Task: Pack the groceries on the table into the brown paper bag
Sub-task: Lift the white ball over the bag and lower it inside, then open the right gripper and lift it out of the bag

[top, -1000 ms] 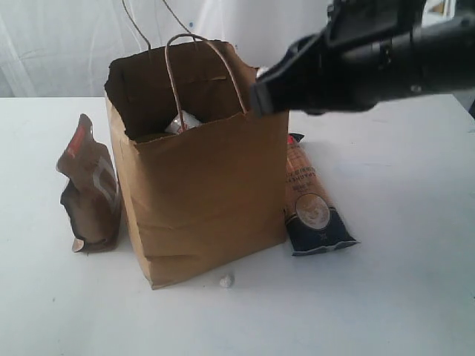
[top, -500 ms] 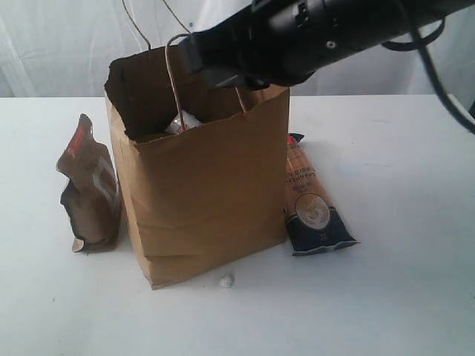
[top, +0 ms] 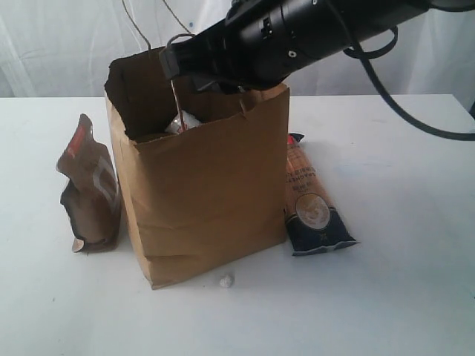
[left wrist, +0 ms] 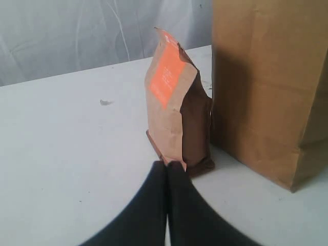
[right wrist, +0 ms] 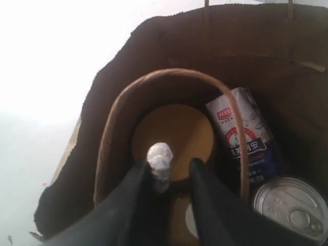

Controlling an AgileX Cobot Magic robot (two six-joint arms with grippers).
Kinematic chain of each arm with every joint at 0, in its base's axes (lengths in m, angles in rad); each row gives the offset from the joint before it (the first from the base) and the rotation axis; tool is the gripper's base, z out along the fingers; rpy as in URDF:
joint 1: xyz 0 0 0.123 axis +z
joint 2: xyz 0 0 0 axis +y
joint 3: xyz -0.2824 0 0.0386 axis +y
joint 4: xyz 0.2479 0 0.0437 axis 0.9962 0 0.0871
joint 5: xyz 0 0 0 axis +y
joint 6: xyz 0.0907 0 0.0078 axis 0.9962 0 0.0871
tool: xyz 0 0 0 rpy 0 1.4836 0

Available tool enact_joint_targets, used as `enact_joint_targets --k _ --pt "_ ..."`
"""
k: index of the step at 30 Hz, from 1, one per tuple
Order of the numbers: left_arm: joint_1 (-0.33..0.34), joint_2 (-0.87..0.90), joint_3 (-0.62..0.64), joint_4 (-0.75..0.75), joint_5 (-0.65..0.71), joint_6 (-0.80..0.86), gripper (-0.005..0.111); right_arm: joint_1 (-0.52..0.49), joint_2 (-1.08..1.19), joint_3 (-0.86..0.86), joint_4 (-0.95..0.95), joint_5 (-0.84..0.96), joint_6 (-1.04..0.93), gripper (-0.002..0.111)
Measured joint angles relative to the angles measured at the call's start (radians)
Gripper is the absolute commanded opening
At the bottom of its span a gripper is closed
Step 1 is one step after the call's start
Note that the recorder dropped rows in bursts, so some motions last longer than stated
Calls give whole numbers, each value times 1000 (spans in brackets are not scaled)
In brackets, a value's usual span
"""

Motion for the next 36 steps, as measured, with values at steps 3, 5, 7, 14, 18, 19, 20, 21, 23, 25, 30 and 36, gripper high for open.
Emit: enact_joint_targets --k 3,5,7,14,18,19,20,21,23,25,30,36 --pt "0 0 0 0 0 0 0 0 0 0 4 -2 0 62" --pt "0 0 0 0 0 0 0 0 0 0 9 -2 0 61" --pt "0 0 0 0 0 0 0 0 -2 0 14 -2 0 59" --pt "0 0 0 0 0 0 0 0 -70 0 16 -3 0 58" --pt "0 0 0 0 0 0 0 0 -122 0 16 25 0 58" --pt "0 0 0 0 0 0 0 0 -132 0 16 46 0 58" --pt "0 0 0 0 0 0 0 0 -138 0 14 66 0 58" --pt "0 0 0 0 0 0 0 0 -144 0 14 94 0 58" --pt "0 0 0 0 0 0 0 0 -153 0 10 155 -4 58" --pt "0 0 0 0 0 0 0 0 -159 0 8 210 -8 58" --pt "0 0 0 0 0 0 0 0 -183 0 8 301 -10 58" --pt "0 0 0 0 0 0 0 0 -232 24 18 334 -10 58"
